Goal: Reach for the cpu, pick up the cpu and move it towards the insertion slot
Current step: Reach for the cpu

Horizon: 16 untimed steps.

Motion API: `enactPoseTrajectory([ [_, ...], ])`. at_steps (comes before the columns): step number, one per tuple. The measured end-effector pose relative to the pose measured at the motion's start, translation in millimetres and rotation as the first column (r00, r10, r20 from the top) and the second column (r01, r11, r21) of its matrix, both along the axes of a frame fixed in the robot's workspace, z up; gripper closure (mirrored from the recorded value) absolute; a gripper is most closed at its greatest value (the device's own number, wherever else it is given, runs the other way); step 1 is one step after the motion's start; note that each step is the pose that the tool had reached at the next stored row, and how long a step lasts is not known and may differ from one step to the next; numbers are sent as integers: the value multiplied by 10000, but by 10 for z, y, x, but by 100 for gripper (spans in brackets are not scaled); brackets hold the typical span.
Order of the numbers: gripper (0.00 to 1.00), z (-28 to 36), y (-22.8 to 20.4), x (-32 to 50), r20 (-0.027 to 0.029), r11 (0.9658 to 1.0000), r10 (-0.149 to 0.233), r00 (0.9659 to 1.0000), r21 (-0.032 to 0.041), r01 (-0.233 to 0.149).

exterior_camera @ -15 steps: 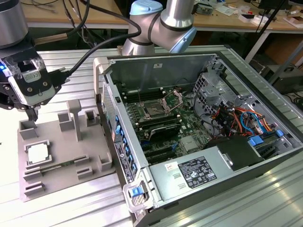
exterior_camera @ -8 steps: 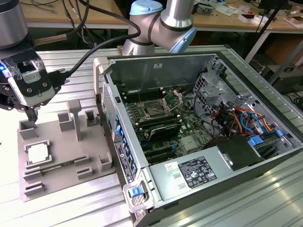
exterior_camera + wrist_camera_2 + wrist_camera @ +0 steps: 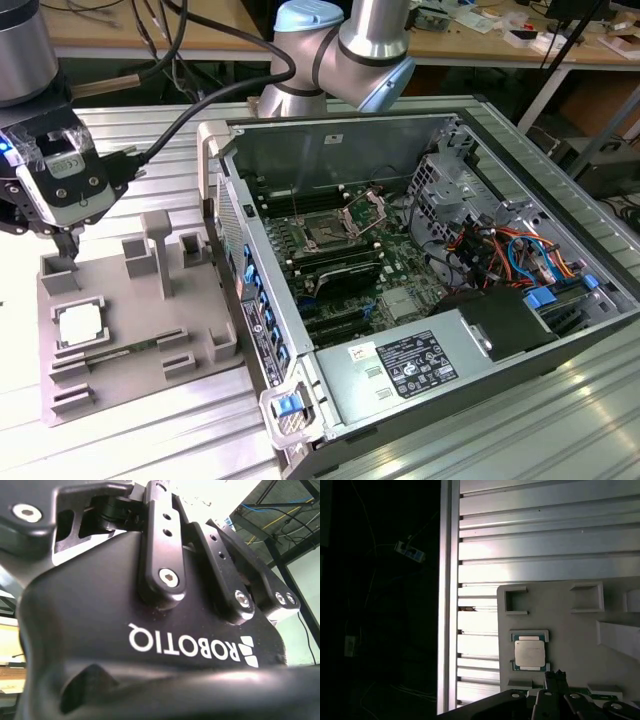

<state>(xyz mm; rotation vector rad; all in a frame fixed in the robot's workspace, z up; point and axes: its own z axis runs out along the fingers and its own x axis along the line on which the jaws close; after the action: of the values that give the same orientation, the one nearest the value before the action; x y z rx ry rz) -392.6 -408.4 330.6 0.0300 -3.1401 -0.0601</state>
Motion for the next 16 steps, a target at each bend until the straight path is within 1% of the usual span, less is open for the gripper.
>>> enactPoseTrajectory([
  [16, 89, -36, 0, -18, -1, 10000, 0, 10000, 0, 0],
])
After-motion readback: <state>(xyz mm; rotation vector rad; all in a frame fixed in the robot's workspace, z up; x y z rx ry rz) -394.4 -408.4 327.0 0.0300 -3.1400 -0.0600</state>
